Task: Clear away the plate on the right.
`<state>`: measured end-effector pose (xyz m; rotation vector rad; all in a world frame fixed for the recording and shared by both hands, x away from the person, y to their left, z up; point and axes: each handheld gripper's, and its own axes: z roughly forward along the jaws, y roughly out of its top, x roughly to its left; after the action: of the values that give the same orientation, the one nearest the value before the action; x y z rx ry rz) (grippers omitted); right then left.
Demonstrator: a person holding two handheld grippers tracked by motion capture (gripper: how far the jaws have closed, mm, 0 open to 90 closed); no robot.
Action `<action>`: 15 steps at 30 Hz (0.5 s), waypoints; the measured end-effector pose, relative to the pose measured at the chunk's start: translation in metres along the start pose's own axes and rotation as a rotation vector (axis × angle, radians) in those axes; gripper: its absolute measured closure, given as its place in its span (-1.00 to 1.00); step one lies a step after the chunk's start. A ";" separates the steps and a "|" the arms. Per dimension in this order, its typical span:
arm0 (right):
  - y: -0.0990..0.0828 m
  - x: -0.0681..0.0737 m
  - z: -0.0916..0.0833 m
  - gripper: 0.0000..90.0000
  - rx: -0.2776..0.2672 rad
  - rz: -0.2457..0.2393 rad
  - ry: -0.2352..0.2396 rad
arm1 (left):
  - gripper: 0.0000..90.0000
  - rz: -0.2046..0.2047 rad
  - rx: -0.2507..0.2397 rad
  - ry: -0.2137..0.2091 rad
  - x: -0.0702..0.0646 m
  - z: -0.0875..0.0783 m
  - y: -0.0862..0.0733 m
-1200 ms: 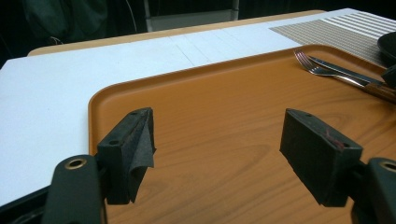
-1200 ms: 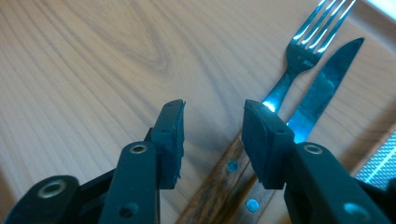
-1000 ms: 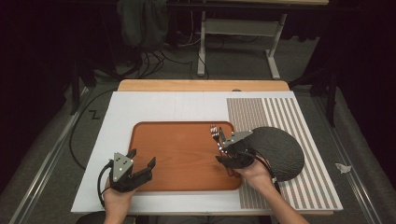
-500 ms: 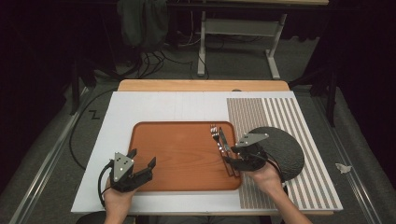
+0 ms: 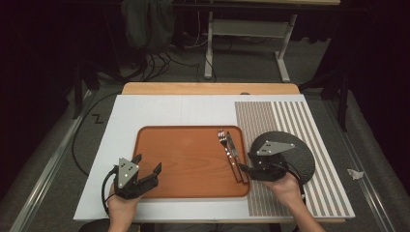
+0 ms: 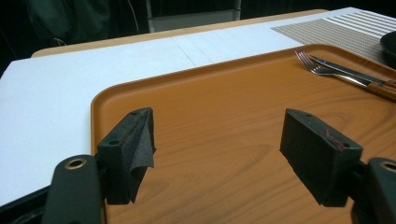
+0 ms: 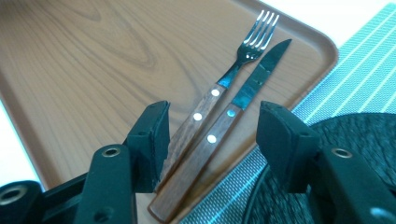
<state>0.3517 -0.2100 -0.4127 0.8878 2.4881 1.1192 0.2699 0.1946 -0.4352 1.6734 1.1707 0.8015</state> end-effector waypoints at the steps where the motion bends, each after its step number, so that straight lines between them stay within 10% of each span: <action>1: -0.002 -0.001 -0.002 0.00 -0.012 0.003 -0.003 | -0.41 -0.001 0.000 0.001 0.000 0.000 0.000; 15: -0.020 -0.011 -0.020 -0.15 -0.087 0.043 -0.019 | -0.41 -0.002 -0.004 0.001 0.000 -0.001 0.000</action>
<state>0.3421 -0.2384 -0.4148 0.9276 2.3963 1.2170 0.2694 0.1950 -0.4347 1.6681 1.1710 0.8030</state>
